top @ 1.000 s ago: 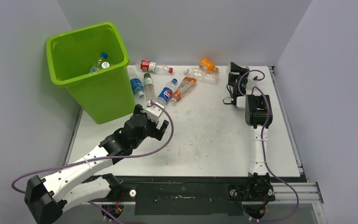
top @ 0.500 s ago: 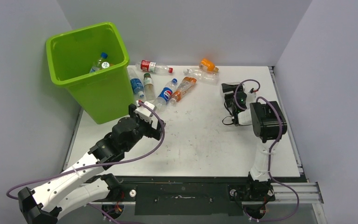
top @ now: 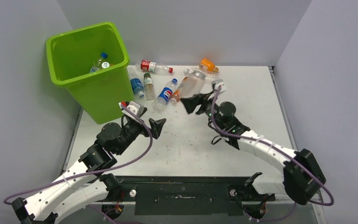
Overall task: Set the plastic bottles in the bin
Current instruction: Pick up the plastic bottle from the corner of the board.
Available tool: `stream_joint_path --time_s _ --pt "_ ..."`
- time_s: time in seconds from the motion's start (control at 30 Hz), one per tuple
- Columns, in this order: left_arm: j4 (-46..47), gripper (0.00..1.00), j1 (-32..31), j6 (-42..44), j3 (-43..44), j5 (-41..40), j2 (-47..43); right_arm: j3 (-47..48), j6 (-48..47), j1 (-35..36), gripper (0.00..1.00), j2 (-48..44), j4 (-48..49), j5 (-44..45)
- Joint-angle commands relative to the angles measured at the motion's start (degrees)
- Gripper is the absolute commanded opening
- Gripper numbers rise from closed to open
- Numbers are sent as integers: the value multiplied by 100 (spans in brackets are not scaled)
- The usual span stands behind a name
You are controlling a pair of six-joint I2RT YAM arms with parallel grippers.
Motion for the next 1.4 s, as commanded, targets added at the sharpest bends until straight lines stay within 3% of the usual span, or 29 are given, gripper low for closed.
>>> stream_joint_path --time_s 0.0,0.17,0.37,0.43,0.63,0.8,1.2,1.37 --pt "961 96 -5 -395 119 392 -354 209 -2670 1555 5 -876 -1756 206" --pt "1171 96 -5 -928 377 662 -559 151 -3374 3146 5 -1404 -2619 1572" --pt "1073 96 -5 -1541 486 852 -614 -34 -4121 4870 5 -1657 -2790 3390" --pt "806 96 -5 -1688 607 1088 -467 -94 -4270 5127 5 -1693 -2779 3758" --pt "263 96 -6 -2059 891 2018 102 -264 -4292 5236 5 -1912 -2677 3872" --pt "351 96 -5 -2164 733 2697 203 -352 -4258 5230 5 -2035 -2641 3848" --pt "959 99 -43 -2342 555 3198 936 -344 -4087 5286 5 -2171 -2521 3500" --pt "1058 53 -48 -2295 596 3142 1065 -333 -4012 5343 9 -2164 -2537 3524"
